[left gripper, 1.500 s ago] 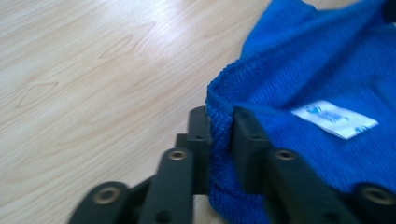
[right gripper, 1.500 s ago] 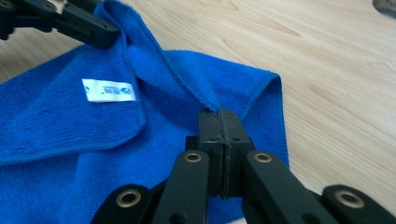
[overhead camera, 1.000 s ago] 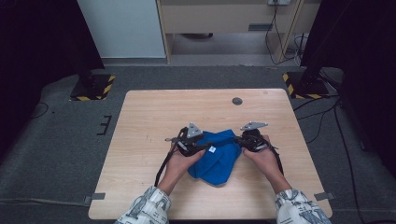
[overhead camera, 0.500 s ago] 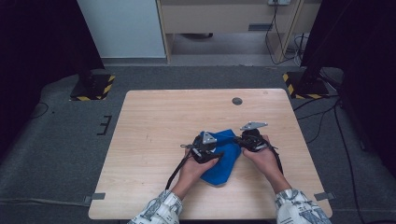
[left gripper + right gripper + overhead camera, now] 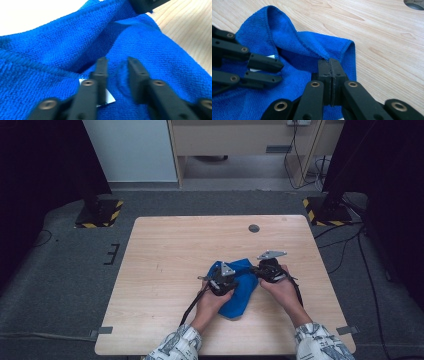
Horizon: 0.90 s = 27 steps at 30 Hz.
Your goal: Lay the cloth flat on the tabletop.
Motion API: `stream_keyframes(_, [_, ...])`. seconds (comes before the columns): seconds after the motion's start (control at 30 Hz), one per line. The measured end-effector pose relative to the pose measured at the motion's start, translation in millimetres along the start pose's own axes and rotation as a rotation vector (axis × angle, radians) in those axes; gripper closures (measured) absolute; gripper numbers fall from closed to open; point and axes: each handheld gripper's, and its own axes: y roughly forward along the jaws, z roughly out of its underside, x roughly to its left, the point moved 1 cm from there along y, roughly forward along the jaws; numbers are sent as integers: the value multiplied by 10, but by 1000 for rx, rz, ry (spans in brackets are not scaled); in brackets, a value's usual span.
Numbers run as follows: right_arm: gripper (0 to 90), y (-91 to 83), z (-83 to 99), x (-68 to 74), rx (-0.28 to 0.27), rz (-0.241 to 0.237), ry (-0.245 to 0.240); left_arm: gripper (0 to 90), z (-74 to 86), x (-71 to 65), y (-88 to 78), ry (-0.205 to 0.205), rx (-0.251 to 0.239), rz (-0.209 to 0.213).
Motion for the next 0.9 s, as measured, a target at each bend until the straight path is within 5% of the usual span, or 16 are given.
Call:
stream_keyframes(0.1, [894, -13, 1, -27, -2, 7, 0, 848, -3, 20, -63, -7, -19, 16])
stream_keyframes(0.4, [895, -40, -20, -75, -9, 16, 15, 861, -65, 152, -369, -62, -125, 32])
stream_keyframes(0.9, [895, -147, -102, -192, -41, 38, 26, 878, -75, 633, -902, -91, -222, -88])
